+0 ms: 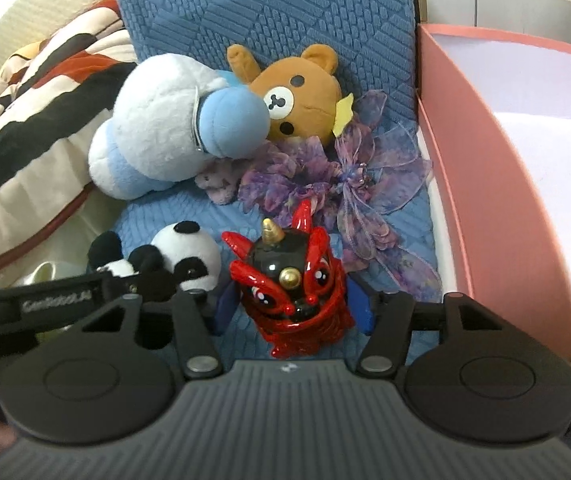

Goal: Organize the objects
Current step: 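Lift the panda plush with left tool while right tool lifts the red figurine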

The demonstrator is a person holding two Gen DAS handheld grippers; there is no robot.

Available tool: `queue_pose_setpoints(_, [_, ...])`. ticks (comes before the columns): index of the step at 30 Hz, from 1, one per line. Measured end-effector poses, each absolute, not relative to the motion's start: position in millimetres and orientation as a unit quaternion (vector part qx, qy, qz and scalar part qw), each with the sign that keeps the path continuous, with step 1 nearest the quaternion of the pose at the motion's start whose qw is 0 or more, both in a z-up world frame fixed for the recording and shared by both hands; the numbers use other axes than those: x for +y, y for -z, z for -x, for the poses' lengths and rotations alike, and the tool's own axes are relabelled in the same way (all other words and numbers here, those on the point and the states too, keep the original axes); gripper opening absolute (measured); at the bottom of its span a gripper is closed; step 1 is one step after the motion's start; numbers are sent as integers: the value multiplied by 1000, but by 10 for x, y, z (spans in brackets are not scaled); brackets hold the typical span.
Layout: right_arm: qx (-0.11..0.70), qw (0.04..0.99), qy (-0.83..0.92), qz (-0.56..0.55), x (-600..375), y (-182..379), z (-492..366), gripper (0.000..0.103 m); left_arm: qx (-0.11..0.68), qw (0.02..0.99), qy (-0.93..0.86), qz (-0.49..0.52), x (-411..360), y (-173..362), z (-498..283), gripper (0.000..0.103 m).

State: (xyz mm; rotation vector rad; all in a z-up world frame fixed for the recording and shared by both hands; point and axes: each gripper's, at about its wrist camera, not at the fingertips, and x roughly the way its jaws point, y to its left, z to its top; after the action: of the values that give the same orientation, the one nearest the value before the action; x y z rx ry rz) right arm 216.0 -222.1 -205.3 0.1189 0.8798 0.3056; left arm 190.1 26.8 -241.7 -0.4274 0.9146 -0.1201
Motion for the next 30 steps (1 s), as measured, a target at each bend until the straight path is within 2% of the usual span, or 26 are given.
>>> queue_pose_setpoints(10, [406,896,-168,-62,-2422,1575,-2014,60,440,874,57,200,104,2127,-1754,66])
queue_pose_setpoints(30, [364,909,-180,-96,-3287,462,-2203,60,417,881,81,207,-667,848,-1783,67])
